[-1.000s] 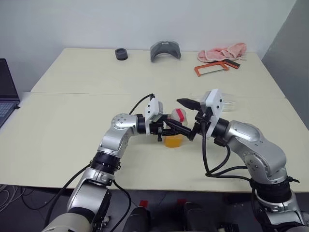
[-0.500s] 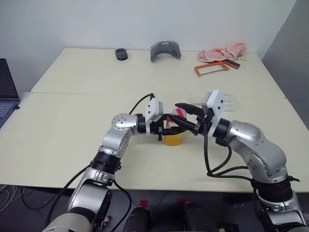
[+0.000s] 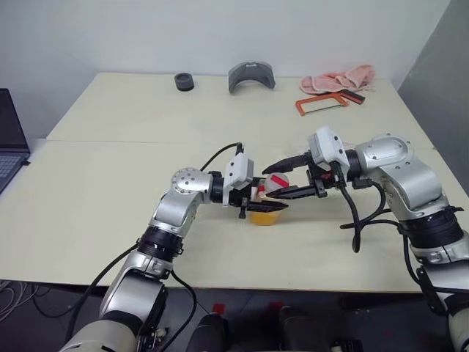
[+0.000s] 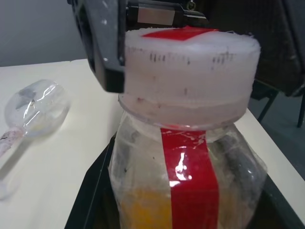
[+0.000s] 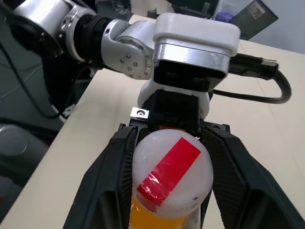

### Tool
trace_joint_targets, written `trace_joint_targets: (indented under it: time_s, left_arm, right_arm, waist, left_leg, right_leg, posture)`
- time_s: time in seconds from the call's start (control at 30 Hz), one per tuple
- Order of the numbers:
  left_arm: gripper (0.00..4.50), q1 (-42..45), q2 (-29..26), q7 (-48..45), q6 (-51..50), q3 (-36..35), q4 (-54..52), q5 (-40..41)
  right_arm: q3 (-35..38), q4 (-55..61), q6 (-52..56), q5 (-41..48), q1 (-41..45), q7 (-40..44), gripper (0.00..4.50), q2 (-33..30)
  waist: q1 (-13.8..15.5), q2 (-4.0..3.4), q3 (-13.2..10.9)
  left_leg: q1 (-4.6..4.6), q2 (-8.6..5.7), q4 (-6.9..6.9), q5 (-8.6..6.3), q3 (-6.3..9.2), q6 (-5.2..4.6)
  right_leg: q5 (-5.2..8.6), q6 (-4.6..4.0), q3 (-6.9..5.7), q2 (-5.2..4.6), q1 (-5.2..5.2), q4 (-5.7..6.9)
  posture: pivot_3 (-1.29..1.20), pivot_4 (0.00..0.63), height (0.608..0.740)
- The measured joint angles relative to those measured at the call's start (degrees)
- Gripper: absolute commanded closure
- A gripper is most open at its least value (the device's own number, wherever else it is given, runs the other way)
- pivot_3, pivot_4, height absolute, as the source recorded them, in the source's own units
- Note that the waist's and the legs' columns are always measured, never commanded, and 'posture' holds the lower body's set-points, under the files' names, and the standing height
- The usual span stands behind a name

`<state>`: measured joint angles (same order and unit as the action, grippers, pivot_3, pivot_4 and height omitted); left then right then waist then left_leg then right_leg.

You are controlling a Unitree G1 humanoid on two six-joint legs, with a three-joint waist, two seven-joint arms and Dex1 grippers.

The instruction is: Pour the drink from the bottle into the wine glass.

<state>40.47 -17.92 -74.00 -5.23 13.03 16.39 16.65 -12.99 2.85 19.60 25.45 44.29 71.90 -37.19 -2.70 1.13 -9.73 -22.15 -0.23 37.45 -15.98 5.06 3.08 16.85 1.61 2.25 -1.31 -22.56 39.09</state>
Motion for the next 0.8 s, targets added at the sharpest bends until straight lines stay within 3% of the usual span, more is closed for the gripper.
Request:
trace_joint_targets:
  time_s: [0.13,0.33,0.53,0.63,0.8]
  left_arm:
    - [2.71,-0.5,1.1,2.9,-0.6,-1.6,-0.2,0.7]
    - [2.71,-1.5,3.8,8.5,-1.7,-4.6,-0.2,1.4]
    - [2.71,-1.5,4.8,9.4,-2.1,-4.5,-0.2,1.4]
    - [2.71,-1.5,4.8,9.1,-2.0,-4.4,0.1,1.3]
    - [2.71,-1.4,4.6,8.3,-1.8,-4.4,1.1,1.2]
  right_arm:
    - [7.1,6.5,4.6,2.0,-6.9,-9.2,0.28,0.2]
    - [17.4,26.0,14.9,9.1,-17.4,-28.0,0.27,5.0]
    - [10.7,32.3,17.1,1.7,-21.8,-45.6,0.27,15.1]
    - [6.5,32.3,17.3,-0.8,-22.7,-49.3,0.27,18.2]
    - [6.1,32.2,17.2,-3.4,-22.7,-51.3,0.27,18.5]
  waist:
    - [0.8,0.0,0.0]
    - [0.9,0.0,0.0]
    - [0.5,-0.01,0.0]
    - [0.5,-0.01,0.0]
    - [0.8,-0.01,0.0]
  left_leg:
    - [-0.58,-0.07,0.5,0.0,0.33,0.01]
    - [-0.75,-0.11,0.58,0.01,0.31,0.02]
    - [-0.57,-0.16,0.63,0.0,0.11,-0.04]
    - [-0.57,-0.15,0.64,0.01,0.12,-0.03]
    - [-0.58,-0.16,0.66,0.01,0.13,-0.03]
  right_leg:
    - [-0.05,0.09,-0.09,-0.03,-0.25,0.07]
    - [-0.06,0.11,-0.04,-0.04,-0.58,0.45]
    - [-0.05,0.11,0.12,0.13,-0.64,0.82]
    - [-0.05,0.11,0.1,0.15,-0.64,0.83]
    - [-0.05,0.11,0.1,0.11,-0.64,0.82]
  posture:
    - [0.0,0.15,0.74]
    - [0.0,0.15,0.74]
    - [0.0,0.15,0.74]
    - [0.0,0.15,0.74]
    - [0.0,0.15,0.74]
